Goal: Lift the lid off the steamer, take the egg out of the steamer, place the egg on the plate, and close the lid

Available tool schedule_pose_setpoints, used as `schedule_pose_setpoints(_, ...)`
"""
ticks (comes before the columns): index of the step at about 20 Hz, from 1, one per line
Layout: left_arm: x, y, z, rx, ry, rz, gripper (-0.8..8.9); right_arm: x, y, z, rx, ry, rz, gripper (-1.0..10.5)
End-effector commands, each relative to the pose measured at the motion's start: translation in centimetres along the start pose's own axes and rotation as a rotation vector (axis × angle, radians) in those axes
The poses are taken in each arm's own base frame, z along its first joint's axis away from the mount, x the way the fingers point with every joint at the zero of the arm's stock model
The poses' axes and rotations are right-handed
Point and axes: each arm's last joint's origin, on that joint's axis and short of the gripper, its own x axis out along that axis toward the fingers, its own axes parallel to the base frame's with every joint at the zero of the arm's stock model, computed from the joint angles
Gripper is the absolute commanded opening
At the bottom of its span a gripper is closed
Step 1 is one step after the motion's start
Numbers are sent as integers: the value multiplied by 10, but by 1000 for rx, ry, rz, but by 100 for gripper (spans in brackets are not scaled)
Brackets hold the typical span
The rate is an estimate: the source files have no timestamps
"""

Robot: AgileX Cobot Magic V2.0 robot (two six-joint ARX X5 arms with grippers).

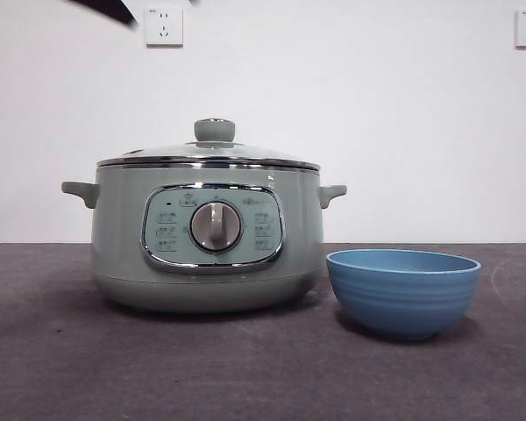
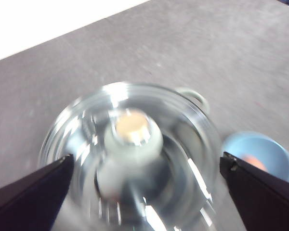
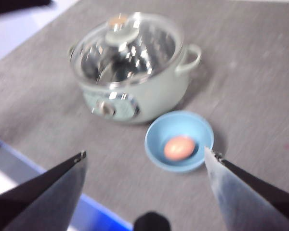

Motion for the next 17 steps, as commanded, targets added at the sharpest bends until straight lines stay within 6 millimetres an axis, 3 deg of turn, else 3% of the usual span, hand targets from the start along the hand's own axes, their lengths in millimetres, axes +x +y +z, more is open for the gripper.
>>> schedule_pose_setpoints(1,-36,-8,-6,-21,60,-34,561,0,1,-2,13,41,43,409)
schedule_pose_setpoints(2,-53,-11,-10,-23,76,-59,558,1,1,-5,15,72,62,409)
schedule_pose_setpoints(3,-69,-14,-14,-25,84,-83,481,2,2,-7,21,109,88,404)
schedule_pose_setpoints(4,-81,-16,-17,-27,87,-103,347,3,3,-8,27,135,117,389)
schedule_pose_setpoints(5,-91,-17,-21,-27,89,-108,162,4,3,-9,33,160,148,285)
schedule_pose_setpoints(6,-98,-18,-24,-26,91,-113,-24,5,4,-10,37,177,166,110)
schedule_pose_setpoints(7,-104,-19,-27,-27,97,-120,-5,5,4,-10,35,184,172,-17)
schedule_pose_setpoints(17,-108,-20,-33,-32,130,-125,-4,6,4,-10,28,185,168,1)
